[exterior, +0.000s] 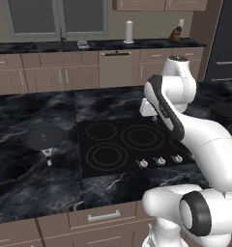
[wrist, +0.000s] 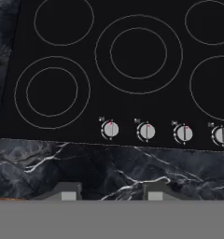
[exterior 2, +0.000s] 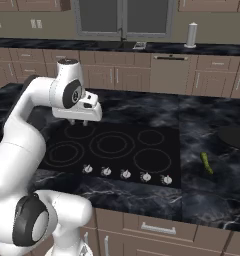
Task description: Place both pans onto different burners. Then place the squash and the fish on different pans.
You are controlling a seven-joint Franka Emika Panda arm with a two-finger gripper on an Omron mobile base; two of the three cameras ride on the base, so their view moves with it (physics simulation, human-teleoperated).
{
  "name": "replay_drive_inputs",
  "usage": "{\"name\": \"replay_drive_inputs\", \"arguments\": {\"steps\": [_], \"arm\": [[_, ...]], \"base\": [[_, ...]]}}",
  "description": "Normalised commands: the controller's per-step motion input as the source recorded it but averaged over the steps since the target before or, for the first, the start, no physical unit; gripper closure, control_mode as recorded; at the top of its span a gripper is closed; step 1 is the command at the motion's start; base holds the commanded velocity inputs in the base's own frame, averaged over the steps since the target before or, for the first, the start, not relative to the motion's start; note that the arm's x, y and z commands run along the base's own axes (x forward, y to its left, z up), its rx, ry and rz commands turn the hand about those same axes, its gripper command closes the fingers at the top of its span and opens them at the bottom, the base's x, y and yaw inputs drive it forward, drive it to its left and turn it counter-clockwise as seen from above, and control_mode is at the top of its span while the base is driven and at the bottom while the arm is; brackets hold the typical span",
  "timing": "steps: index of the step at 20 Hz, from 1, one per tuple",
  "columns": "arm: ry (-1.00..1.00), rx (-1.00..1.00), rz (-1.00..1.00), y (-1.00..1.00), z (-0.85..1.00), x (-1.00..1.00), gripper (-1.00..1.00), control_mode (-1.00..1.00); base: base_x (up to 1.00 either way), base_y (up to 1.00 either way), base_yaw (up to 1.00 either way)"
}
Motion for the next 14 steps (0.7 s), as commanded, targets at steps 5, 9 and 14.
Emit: {"name": "replay_drive_inputs", "arguments": {"steps": [5,9,14], "arm": [[0.09,0.00,0.00,0.04,-0.07,0.00,-1.00,-1.00],[0.10,0.00,-0.02,0.51,-0.16,0.00,-1.00,-1.00],[0.06,0.00,-0.02,0.70,-0.29,0.17,-1.00,-1.00]], "base": [[0.00,0.00,0.00],[0.00,0.00,0.00],[0.00,0.00,0.00]]}}
